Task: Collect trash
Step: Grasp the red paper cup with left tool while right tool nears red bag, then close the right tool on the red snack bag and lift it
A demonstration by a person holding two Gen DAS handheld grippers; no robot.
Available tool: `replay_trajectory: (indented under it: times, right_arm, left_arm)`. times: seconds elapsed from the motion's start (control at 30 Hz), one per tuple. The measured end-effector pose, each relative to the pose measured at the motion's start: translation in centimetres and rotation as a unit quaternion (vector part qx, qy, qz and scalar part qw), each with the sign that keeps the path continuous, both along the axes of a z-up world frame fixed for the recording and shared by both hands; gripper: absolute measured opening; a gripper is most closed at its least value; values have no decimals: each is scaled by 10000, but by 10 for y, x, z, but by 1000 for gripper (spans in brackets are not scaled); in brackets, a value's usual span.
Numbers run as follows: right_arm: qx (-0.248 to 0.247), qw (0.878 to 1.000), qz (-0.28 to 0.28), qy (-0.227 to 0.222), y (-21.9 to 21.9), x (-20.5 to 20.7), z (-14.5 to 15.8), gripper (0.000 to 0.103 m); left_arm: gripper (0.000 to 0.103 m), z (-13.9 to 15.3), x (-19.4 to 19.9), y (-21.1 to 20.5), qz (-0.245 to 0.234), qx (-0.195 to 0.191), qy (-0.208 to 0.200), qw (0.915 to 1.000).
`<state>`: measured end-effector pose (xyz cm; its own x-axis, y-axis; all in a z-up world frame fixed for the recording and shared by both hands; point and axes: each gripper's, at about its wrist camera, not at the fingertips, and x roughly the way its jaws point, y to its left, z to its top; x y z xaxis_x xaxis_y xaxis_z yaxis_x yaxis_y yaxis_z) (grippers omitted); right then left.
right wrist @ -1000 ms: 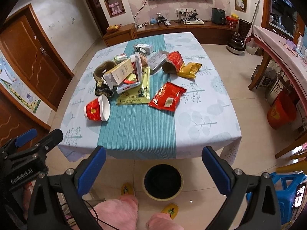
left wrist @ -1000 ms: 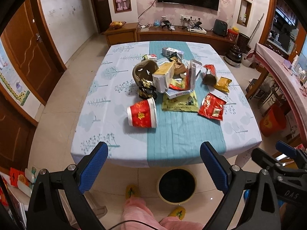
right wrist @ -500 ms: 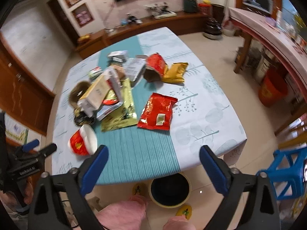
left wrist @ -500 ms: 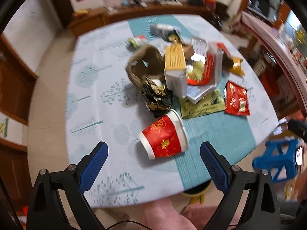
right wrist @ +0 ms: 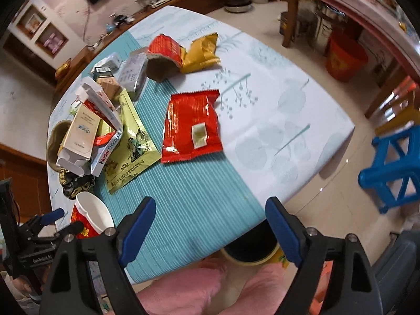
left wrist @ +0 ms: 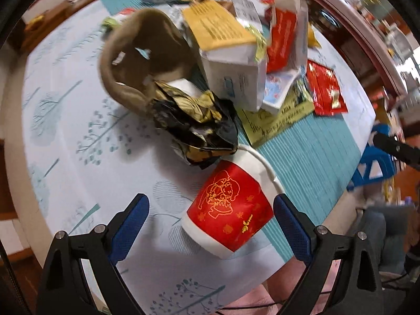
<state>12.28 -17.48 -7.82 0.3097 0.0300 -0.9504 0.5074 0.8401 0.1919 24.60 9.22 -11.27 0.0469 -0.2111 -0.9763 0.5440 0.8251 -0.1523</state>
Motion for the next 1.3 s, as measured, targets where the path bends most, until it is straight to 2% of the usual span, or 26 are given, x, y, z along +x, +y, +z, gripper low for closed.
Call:
replay_trajectory:
  times: [0.23, 0.43, 0.5, 0.6, 0.73, 0.93, 1.17, 1.2, 1.27, 1.3]
  right_arm:
    - [74, 9995, -301, -22, 10, 7, -9, 86]
    - [41, 9990, -435, -78, 10, 16, -13, 86]
    - [20, 9989, -465, -107, 8, 20, -14, 86]
    - [-1, 9988, -463, -167, 4, 29, -16, 72]
    - [-30, 9990, -431, -153, -5, 45, -23, 66]
    - [-145, 9982, -538, -213, -23, 66, -26, 65]
    - [-244, 9994, -251, -68, -37, 93, -42, 64]
    - [-229, 9996, -185, -40, -36, 95, -45, 62]
    - [-230, 9997, -21, 71, -34, 99, -52, 49]
    - [-292, 9995, 68, 88, -31, 100, -54, 46]
  left_arm:
    - [85, -18, 12, -14, -394, -207, 416, 9981]
    - [64, -26, 5, -36, -859, -372, 825, 9922]
    - [55, -28, -2, -43, -990, -349, 807, 9912]
    - [48, -27, -10, -53, -1062, -418, 724, 9908]
    - [47, -20, -15, -55, -1101, -378, 545, 9917]
    - [47, -3, -16, -42, -1153, -404, 321, 9920]
    - [47, 13, -23, -42, -1229, -379, 131, 9916]
    - [47, 12, -24, -40, -1227, -367, 122, 9917]
    - [47, 14, -25, -41, -1198, -342, 120, 9921]
    - [47, 16, -26, -41, -1185, -330, 117, 9923]
